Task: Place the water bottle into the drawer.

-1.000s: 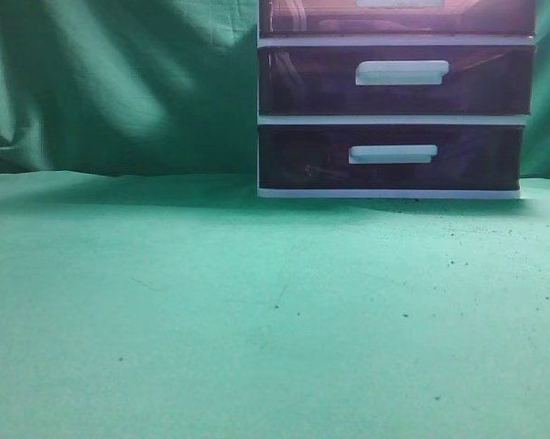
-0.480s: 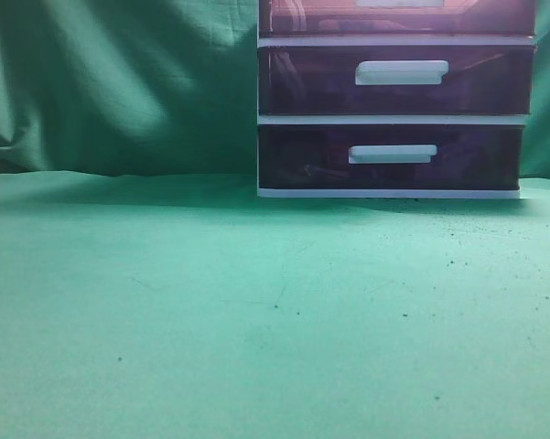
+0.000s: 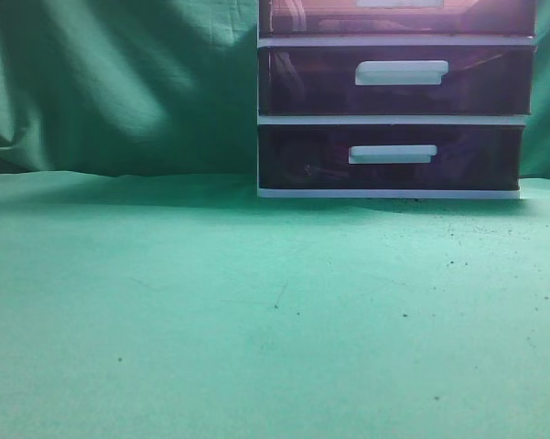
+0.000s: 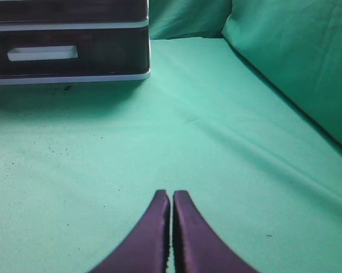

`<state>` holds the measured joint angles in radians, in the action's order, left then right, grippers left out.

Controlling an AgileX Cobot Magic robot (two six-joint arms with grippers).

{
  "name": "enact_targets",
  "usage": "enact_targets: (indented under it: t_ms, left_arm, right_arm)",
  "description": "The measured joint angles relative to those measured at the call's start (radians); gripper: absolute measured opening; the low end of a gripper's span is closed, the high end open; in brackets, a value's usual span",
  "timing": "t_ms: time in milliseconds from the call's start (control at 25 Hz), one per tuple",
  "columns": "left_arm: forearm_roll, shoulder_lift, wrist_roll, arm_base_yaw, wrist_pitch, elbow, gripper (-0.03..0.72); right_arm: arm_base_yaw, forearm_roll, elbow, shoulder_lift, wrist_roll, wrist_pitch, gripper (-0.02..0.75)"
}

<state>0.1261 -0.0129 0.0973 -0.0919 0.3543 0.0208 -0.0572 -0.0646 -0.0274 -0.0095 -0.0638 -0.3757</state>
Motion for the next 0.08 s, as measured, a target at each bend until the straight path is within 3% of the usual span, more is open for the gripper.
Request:
enact_targets:
  t_ms: [80]
  left_arm:
    - [-0.002, 0.000, -0.002, 0.000, 0.000, 0.000, 0.000]
  right_arm:
    - [0.000, 0.000, 0.000, 0.000, 0.000, 0.000, 0.000]
